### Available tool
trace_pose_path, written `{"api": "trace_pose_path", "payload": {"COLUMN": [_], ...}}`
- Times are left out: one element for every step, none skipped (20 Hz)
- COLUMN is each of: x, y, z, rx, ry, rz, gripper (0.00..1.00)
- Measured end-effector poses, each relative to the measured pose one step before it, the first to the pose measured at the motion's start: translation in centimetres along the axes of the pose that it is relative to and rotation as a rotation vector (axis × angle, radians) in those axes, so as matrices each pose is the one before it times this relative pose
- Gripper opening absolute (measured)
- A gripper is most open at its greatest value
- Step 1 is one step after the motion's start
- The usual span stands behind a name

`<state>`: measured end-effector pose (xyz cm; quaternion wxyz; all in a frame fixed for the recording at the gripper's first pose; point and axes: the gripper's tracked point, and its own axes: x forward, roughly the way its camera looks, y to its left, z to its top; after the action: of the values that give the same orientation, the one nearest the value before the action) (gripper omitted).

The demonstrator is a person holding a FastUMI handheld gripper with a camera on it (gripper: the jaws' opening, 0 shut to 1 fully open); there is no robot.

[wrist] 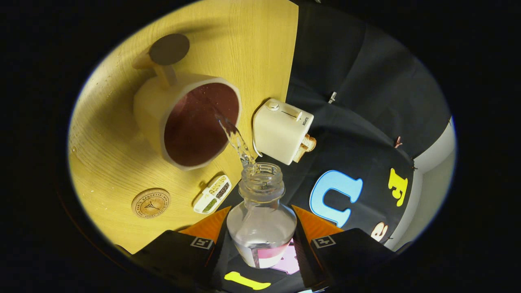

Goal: Take the bottle from table, then pour the juice into the cup, finally place the bottle on the coaster

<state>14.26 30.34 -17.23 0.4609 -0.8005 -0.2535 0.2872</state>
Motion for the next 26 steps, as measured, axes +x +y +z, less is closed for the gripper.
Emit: {"api": "trace_pose_path", "payload": {"x": [-0.023, -0.051, 0.015, 0.018, -0.03, 0.052, 0.02, -0.065, 0.1, 0.082, 0.031, -0.212, -0.064, -0.111, 0.046, 0.029, 0.052, -0.123, -0.046, -0.008, 0.012, -0.018, -0.1, -0.058, 0.173, 0.108], "y": [-0.064, -0.2, -0.124, -0.003, -0.148, -0.171, -0.184, -0.171, 0.065, -0.048, -0.225, 0.098, -0.016, 0.053, 0.071, 0.005, 0.013, 0.056, 0.101, -0.127, -0.004, 0.056, 0.169, 0.008, 0.004, 0.044], "z": [-0.001, 0.003, -0.036, 0.001, 0.056, 0.097, 0.108, -0.003, -0.098, -0.004, 0.021, 0.009, 0.072, 0.027, 0.021, 0.015, 0.067, 0.056, 0.17, 0.13, 0.173, 0.067, -0.044, -0.039, 0.075, 0.012], "rx": [-0.00611, -0.00584, -0.00356, -0.00268, -0.0063, -0.0098, -0.00935, -0.0074, -0.00645, -0.00674, -0.00368, -0.00335, -0.00462, -0.00626, -0.00467, -0.0057, -0.00503, -0.00492, -0.00899, -0.0108, -0.00773, -0.00304, -0.00106, 0.00187, 0.00481, -0.00064], "ry": [-0.00279, -0.00166, -0.00032, -0.00108, -0.00376, -0.0043, -0.00549, -0.00378, -0.00228, -0.00064, -0.00294, -0.0007, -0.00255, -0.00101, -0.00162, -0.00292, -0.00151, -0.00497, -0.00536, -0.00568, -0.00531, -0.00166, -0.00055, -0.00079, -0.00203, 0.00037], "rz": [-0.00274, -0.00581, -0.00306, -0.00177, -0.00257, -0.0045, -0.00461, -0.00333, -0.00253, -0.00373, -0.00525, -0.00095, -0.00235, -0.00021, 0.00125, -0.00074, 0.00032, 0.00117, 0.00124, -0.00432, -0.00085, 0.00034, 0.00117, 0.00086, 0.00354, 0.00141], "gripper": [0.73, 0.73, 0.73, 0.72, 0.72, 0.73, 0.73, 0.72, 0.73, 0.72, 0.72, 0.72, 0.73, 0.73, 0.73, 0.73, 0.73, 0.73, 0.73, 0.73, 0.72, 0.73, 0.73, 0.73, 0.73, 0.73]}}
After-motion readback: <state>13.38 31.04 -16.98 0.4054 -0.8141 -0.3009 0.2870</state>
